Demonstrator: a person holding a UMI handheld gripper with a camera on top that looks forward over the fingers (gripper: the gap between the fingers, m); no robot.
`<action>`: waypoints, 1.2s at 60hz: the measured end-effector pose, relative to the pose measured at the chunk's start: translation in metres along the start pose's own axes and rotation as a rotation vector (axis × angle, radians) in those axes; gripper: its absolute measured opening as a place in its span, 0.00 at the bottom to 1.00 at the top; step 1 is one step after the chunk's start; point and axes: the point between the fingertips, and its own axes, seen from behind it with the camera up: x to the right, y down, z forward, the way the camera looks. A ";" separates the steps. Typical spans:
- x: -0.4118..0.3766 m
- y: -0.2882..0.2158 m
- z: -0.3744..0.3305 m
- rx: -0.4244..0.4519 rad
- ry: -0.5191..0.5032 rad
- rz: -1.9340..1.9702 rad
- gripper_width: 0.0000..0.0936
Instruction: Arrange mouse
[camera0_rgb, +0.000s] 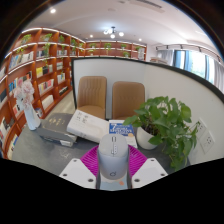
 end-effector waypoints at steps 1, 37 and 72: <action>0.005 0.013 0.004 -0.013 0.002 0.006 0.38; 0.025 0.186 0.087 -0.311 -0.062 0.050 0.52; 0.002 0.097 -0.011 -0.205 0.044 0.048 0.91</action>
